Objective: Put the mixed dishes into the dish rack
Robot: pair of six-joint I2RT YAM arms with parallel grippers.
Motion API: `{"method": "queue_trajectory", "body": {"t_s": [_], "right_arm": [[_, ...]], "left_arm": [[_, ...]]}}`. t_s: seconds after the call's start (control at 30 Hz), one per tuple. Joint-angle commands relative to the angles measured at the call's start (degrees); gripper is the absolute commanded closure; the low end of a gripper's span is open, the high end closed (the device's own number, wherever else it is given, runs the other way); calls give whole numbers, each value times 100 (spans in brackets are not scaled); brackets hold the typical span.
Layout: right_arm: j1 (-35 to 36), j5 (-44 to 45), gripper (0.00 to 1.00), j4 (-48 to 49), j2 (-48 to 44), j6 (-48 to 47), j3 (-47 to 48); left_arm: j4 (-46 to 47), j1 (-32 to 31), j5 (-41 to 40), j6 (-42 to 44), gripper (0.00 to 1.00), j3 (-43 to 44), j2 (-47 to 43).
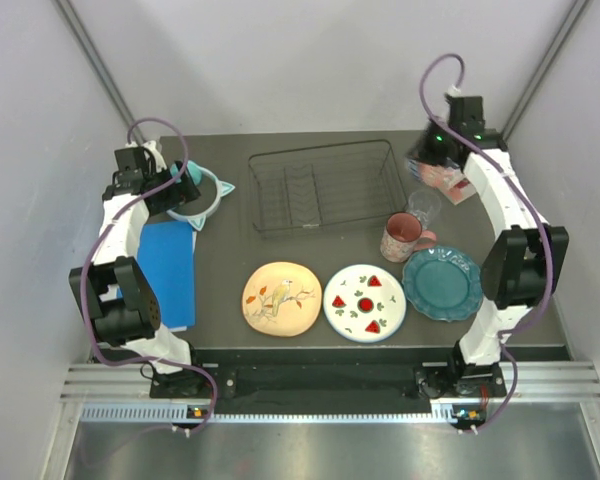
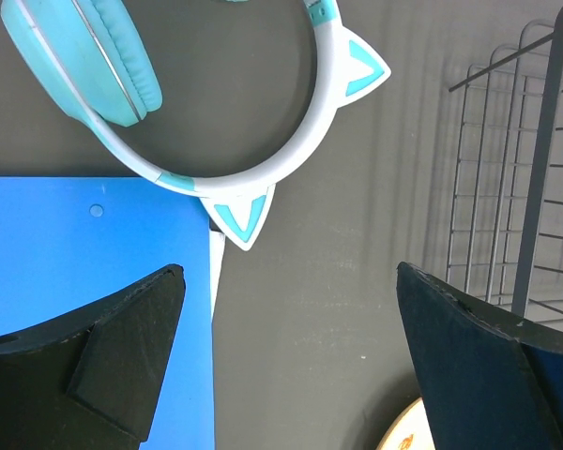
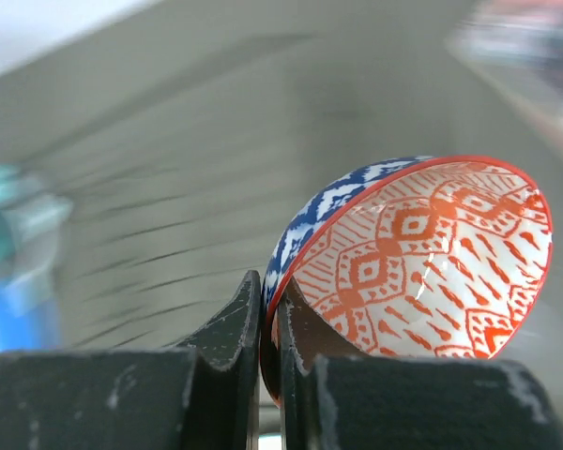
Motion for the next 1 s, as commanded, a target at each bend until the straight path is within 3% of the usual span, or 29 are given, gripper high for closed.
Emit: {"method": "queue_trajectory", "body": {"t_s": [0.0,0.17,0.27,0.47,0.83,0.97], "right_arm": [[1000,-2505,100,867,93,944,975],[1975,-3893,100,2063,1060,2093,2179],[2345,-4474,100,3991,1806,3190,2444],[2733,-4941,100,5919,3063,4528,2840],[2839,-4986,100,5828,3918,4163,3253],[2795,-4829,100,5294,4146,3708,3411]], "left_arm": [[239,8,71,-35,1,36,12],[186,8,18,35,1,-42,-14],[230,17,44,44,1,-165,-58],[274,8,202,-61,1,-227,12],[326,-1,273,0,1,-333,-102],[326,8,334,0,1,-376,-172]]}}
